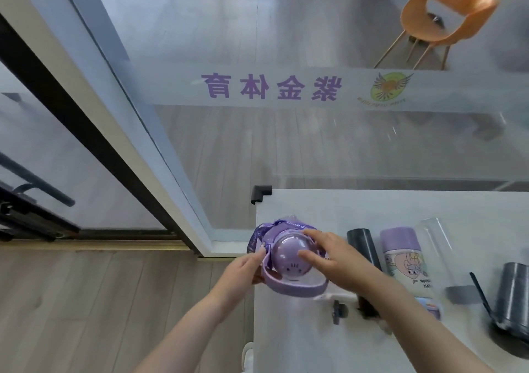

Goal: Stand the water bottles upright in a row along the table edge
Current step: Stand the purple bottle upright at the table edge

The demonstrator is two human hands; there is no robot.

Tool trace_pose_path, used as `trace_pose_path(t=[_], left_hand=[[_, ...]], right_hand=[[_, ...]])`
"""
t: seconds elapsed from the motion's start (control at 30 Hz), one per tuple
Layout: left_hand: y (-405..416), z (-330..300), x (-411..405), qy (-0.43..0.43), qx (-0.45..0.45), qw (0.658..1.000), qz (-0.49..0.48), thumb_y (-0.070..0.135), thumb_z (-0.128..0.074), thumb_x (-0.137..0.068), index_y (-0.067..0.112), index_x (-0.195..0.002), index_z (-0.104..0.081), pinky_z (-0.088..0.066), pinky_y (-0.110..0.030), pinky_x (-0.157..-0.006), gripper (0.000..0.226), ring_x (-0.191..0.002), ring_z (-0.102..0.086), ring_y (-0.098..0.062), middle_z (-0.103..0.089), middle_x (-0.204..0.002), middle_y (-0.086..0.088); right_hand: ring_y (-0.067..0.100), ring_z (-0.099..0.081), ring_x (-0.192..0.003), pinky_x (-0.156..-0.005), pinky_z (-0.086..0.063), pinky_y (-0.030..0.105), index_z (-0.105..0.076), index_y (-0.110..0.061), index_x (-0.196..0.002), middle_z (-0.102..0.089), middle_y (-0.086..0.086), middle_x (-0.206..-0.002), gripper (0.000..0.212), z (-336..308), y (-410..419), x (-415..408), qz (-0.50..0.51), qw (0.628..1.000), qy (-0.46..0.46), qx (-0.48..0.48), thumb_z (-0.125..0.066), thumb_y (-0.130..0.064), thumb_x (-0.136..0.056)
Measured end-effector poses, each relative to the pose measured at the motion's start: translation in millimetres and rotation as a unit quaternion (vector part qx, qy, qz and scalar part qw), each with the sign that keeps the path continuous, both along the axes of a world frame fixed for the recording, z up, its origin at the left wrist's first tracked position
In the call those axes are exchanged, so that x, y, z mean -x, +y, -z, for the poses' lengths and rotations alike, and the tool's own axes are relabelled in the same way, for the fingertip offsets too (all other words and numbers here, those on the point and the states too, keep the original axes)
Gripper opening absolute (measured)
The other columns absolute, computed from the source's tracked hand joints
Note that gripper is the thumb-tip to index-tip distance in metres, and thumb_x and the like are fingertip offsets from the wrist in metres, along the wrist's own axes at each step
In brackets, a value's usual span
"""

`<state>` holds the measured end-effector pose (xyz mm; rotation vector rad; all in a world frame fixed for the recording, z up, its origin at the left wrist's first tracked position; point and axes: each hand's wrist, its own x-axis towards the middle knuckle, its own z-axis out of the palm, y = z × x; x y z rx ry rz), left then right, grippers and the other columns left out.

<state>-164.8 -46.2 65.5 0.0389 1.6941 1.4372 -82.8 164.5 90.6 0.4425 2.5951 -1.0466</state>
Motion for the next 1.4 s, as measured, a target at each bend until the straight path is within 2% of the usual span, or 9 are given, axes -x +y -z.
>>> trace_pose_path(t=[0.1,0.27,0.47,0.57,0.67,0.8,1.03,1.2,1.4], left_hand=[[3.3,-9.3,5.1,0.022,-0.010,0.999,0.023,0.021,-0.033,-0.099,-0.007,-0.095,-0.066,-0.051,-0.033,-0.082,0.043,-0.083,-0.071,-0.025,-0.075,-0.085,-0.015],[5.6,-16.2,13.6,0.067,0.009,0.994,0.084,0.005,-0.032,-0.095,0.007,-0.098,-0.071,-0.051,-0.032,-0.091,0.039,-0.093,-0.070,-0.025,-0.076,-0.089,-0.013],[-6.0,-2.3,18.9,0.121,0.090,0.979,0.136,0.034,-0.048,-0.089,0.023,-0.093,-0.071,-0.051,-0.044,-0.093,0.026,-0.087,-0.070,-0.009,-0.076,-0.083,0.006],[-11.1,2.9,20.8,0.193,0.150,0.960,0.134,0.043,-0.057,-0.088,0.032,-0.107,-0.063,-0.052,-0.034,-0.087,0.022,-0.086,-0.067,-0.003,-0.074,-0.086,0.012],[-12.1,9.0,21.1,0.258,0.139,0.948,0.125,0.043,-0.065,-0.084,0.038,-0.132,-0.044,-0.049,-0.022,-0.085,0.052,-0.103,-0.055,0.002,-0.055,-0.117,0.018],[-4.4,15.3,20.5,0.163,0.016,0.977,0.136,0.049,-0.061,-0.084,0.053,-0.137,-0.033,-0.048,-0.021,-0.093,0.061,-0.116,-0.054,0.000,-0.043,-0.138,0.017],[11.6,17.5,24.7,0.132,0.014,0.983,0.129,0.058,-0.049,-0.089,0.053,-0.121,-0.048,-0.041,-0.023,-0.075,0.032,-0.073,-0.055,0.008,-0.062,-0.088,0.019],[25.8,27.3,24.7,0.093,0.000,0.988,0.121,0.075,-0.045,-0.080,0.063,-0.111,-0.050,-0.046,-0.031,-0.097,0.033,-0.104,-0.057,0.007,-0.062,-0.106,0.031],[46.5,44.9,51.2,0.077,-0.039,0.995,0.040,0.080,-0.056,-0.070,0.054,-0.116,-0.056,-0.042,-0.046,-0.107,0.053,-0.117,-0.059,-0.012,-0.066,-0.120,0.012]], right_hand=[[0.009,-0.061,-0.096,-0.080,-0.049,0.025,-0.054,-0.035,-0.126,-0.065,-0.007,-0.110,0.043,-2.1,9.6,15.6,0.051,0.993,-0.058,0.088,-0.044,-0.059,-0.093],[0.013,-0.062,-0.098,-0.087,-0.050,0.030,-0.064,-0.029,-0.110,-0.068,-0.008,-0.103,0.035,0.5,22.3,30.0,0.068,0.988,-0.076,0.114,-0.049,-0.055,-0.092],[0.007,-0.061,-0.099,-0.079,-0.054,0.023,-0.055,-0.034,-0.118,-0.063,-0.005,-0.114,0.020,7.9,15.0,10.3,0.140,0.977,-0.007,0.158,-0.047,-0.034,-0.100],[-0.001,-0.055,-0.102,-0.080,-0.044,0.011,-0.052,-0.038,-0.121,-0.056,-0.006,-0.120,0.043,13.9,8.8,-14.1,0.198,0.969,0.088,0.121,-0.040,-0.004,-0.098],[-0.002,-0.053,-0.107,-0.082,-0.046,0.014,-0.042,-0.046,-0.127,-0.050,-0.009,-0.125,0.068,20.1,-1.5,-35.8,0.194,0.967,0.131,0.097,-0.044,0.009,-0.088],[-0.002,-0.058,-0.112,-0.082,-0.053,0.020,-0.041,-0.048,-0.132,-0.051,-0.017,-0.131,0.067,26.7,-22.1,-46.7,0.192,0.945,0.129,0.230,-0.066,-0.006,-0.086],[0.008,-0.057,-0.117,-0.087,-0.051,0.025,-0.058,-0.045,-0.121,-0.057,-0.011,-0.131,0.033,41.9,-21.0,-27.9,0.286,0.898,0.142,0.304,-0.059,-0.028,-0.093],[-0.004,-0.056,-0.113,-0.087,-0.051,0.024,-0.057,-0.035,-0.124,-0.060,-0.025,-0.120,0.029,41.6,-20.0,-3.8,0.309,0.883,0.153,0.319,-0.043,-0.028,-0.100],[0.011,-0.062,-0.109,-0.091,-0.053,0.034,-0.054,-0.037,-0.123,-0.064,-0.005,-0.118,0.036,45.1,-17.0,27.5,0.327,0.879,0.169,0.302,-0.057,-0.048,-0.089]])
